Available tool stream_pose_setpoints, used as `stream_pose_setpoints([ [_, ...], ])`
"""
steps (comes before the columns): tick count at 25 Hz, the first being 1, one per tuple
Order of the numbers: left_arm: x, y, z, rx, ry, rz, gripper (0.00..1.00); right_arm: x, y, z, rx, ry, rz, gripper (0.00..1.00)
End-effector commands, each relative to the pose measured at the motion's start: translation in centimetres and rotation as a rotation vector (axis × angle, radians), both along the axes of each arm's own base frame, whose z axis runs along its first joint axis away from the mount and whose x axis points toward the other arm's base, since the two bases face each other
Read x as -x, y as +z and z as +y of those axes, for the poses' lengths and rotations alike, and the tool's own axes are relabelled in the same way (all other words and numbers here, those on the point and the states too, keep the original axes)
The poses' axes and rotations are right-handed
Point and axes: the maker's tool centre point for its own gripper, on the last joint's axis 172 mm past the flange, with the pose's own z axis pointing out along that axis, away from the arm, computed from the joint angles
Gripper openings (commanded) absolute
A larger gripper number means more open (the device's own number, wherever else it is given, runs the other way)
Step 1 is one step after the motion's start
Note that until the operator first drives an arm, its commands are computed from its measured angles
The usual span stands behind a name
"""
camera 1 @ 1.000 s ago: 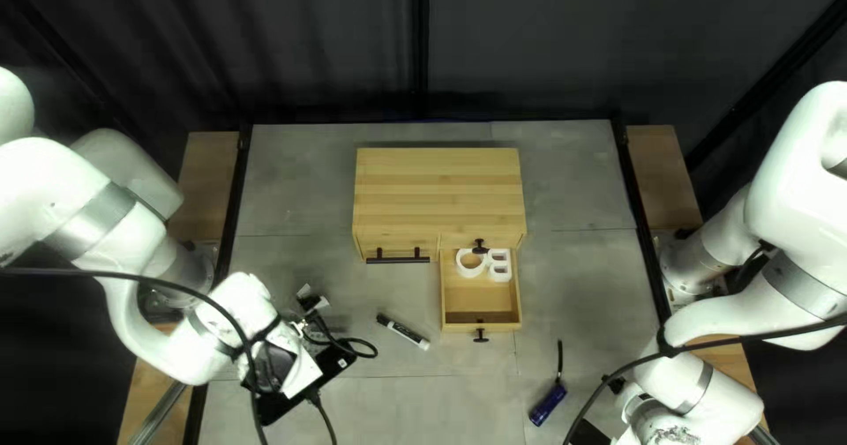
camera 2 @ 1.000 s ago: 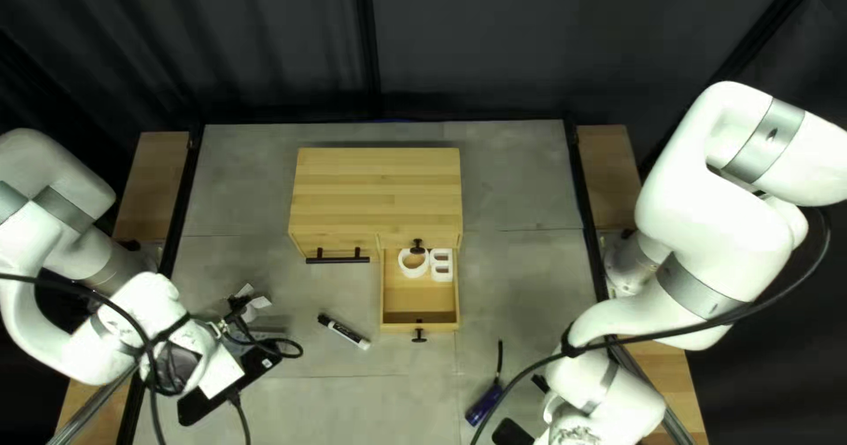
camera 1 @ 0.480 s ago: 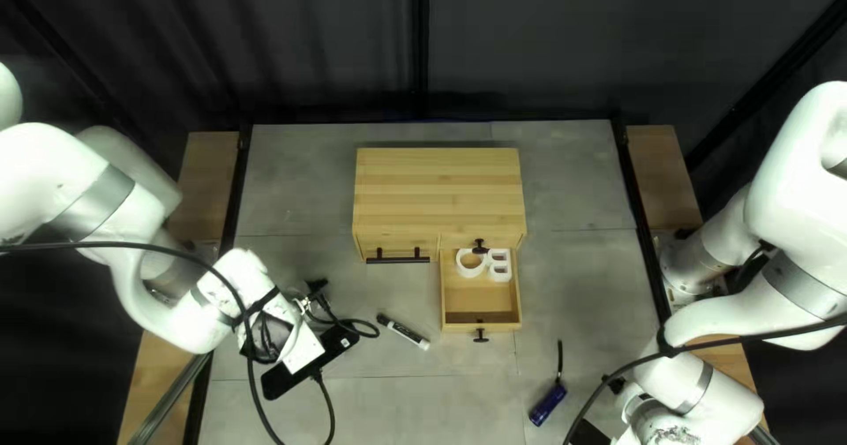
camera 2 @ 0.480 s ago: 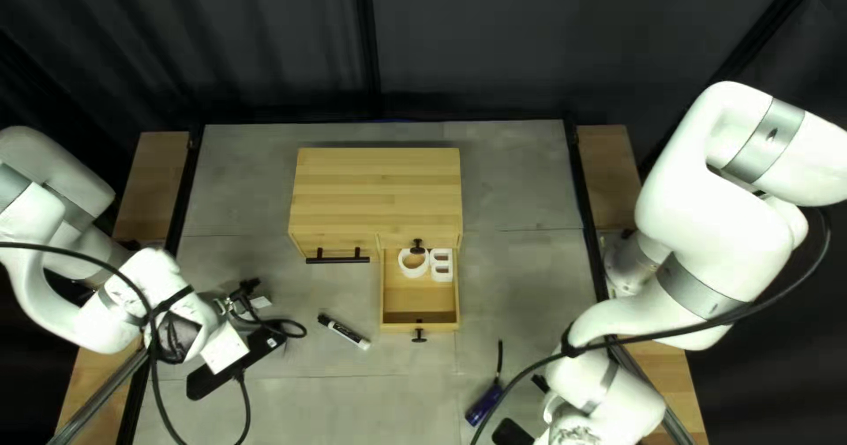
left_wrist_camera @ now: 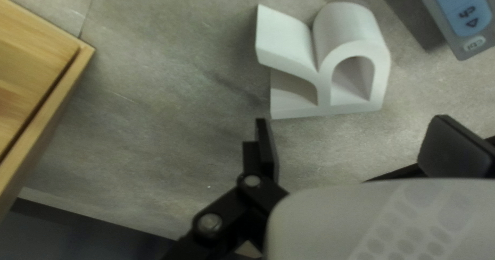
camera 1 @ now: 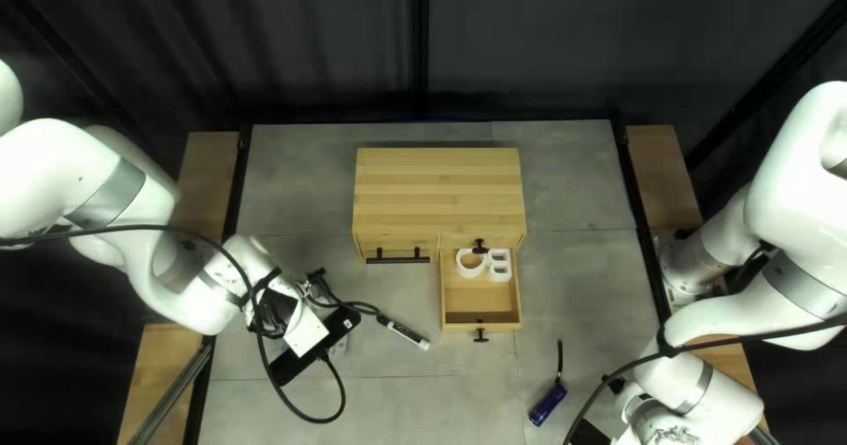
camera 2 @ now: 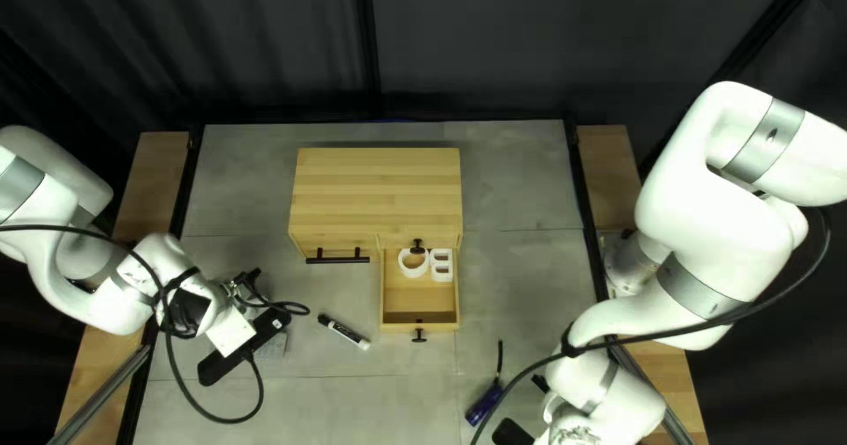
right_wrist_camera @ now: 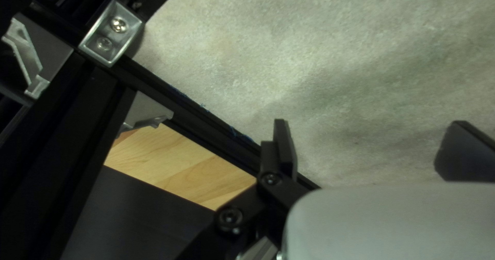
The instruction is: Open drawers and place objects into drawer and close
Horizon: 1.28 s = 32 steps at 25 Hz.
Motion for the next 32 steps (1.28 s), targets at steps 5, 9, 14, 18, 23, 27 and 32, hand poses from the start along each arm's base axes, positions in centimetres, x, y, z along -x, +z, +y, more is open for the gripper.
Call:
stream_pose_setpoints([
  [5, -0.2, -0.8, -0.1, 0.024, 0.029, -0.007, 1.0, 0.0, 0.0, 0.0, 0.0, 0.0, 0.0, 1.0],
  [9, 0.3, -0.9, 0.0, 0.041, 0.047, -0.007, 1.0, 0.0, 0.0, 0.0, 0.0, 0.0, 0.0, 1.0],
  [14, 0.5, -0.9, 0.1, 0.05, 0.073, -0.01, 1.0, 0.0, 0.0, 0.0, 0.0, 0.0, 0.0, 1.0],
  [18, 0.3, -1.2, -0.2, 0.057, 0.088, -0.011, 1.0, 0.0, 0.0, 0.0, 0.0, 0.0, 0.0, 1.0],
  [23, 0.3, -1.8, -0.4, 0.062, 0.104, -0.009, 1.0, 0.0, 0.0, 0.0, 0.0, 0.0, 0.0, 1.0],
  [27, 0.3, -1.7, -0.3, 0.058, 0.114, -0.013, 0.8, 0.0, 0.0, 0.0, 0.0, 0.0, 0.0, 1.0],
  [32, 0.0, -1.7, -0.2, 0.049, 0.117, -0.018, 0.0, 0.0, 0.0, 0.0, 0.0, 0.0, 0.0, 1.0],
])
